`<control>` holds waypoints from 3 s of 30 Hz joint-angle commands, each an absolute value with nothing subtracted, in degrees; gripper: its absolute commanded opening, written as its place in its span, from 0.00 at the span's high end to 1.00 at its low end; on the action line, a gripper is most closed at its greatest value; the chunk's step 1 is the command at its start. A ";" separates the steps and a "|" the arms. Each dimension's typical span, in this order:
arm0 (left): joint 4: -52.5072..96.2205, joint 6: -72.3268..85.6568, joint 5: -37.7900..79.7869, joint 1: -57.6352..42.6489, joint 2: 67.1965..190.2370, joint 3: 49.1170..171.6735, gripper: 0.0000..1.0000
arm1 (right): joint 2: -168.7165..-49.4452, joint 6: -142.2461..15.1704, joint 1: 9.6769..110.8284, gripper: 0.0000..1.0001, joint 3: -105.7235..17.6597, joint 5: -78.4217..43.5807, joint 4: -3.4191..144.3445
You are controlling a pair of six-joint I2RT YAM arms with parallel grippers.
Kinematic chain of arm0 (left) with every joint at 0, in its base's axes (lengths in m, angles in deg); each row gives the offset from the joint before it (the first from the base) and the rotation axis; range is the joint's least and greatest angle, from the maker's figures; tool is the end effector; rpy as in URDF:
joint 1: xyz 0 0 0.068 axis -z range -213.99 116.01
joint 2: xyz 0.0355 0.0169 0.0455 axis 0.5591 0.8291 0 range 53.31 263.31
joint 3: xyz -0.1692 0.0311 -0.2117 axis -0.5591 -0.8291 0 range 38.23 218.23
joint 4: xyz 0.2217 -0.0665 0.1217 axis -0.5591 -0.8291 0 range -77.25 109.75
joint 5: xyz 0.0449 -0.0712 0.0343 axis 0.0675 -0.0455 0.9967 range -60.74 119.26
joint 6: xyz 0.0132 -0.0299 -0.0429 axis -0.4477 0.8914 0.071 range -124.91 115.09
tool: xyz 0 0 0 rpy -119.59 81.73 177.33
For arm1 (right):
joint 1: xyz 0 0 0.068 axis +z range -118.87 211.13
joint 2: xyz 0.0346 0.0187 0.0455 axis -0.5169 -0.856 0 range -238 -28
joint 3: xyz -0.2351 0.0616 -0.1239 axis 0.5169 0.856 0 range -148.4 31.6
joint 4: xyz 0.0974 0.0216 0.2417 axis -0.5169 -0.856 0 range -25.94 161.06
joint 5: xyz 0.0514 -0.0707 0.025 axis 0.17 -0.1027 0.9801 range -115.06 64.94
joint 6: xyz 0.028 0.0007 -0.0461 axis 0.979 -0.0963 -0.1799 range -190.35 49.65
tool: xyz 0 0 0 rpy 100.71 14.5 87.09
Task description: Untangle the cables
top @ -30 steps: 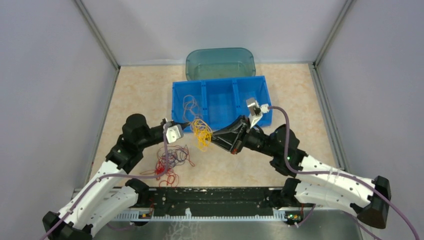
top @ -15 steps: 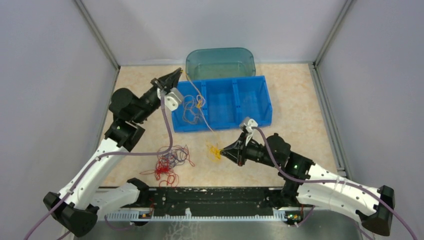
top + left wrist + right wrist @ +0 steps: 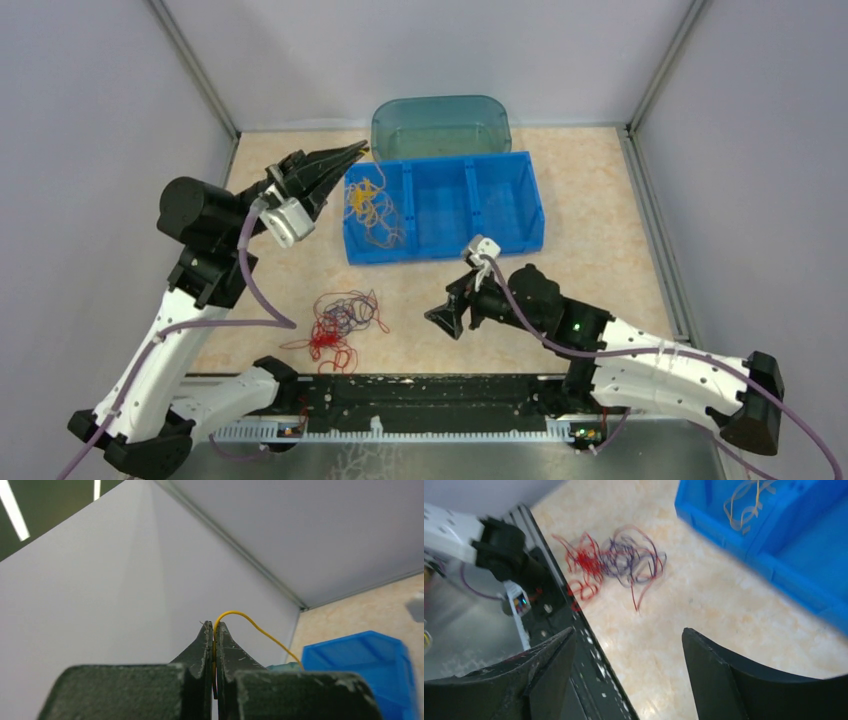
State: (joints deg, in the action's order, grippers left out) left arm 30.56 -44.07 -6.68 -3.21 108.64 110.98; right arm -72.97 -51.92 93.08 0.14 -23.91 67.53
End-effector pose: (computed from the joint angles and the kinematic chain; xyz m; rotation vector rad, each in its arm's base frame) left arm 0.1407 -0.1082 0.5098 1.0557 0.5278 -0.2090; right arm 0.0889 0.1682 0.2691 -0.7511 1.8416 0.9644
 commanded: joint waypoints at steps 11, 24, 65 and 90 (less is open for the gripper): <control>21.73 -33.74 -22.90 -2.73 106.87 113.89 1.00 | -74.44 -55.43 93.44 0.17 -13.50 -18.45 92.77; 22.57 -30.97 -24.28 -2.79 106.89 115.50 1.00 | -84.06 -46.81 93.53 0.33 -11.67 -5.30 103.55; 27.62 -29.75 -19.64 -2.79 111.33 126.46 1.00 | -100.97 -37.23 94.32 0.58 -4.70 -8.35 118.78; 8.82 4.74 -34.17 -2.99 106.73 103.63 0.23 | -87.14 -47.91 94.36 1.00 -11.38 -13.88 103.04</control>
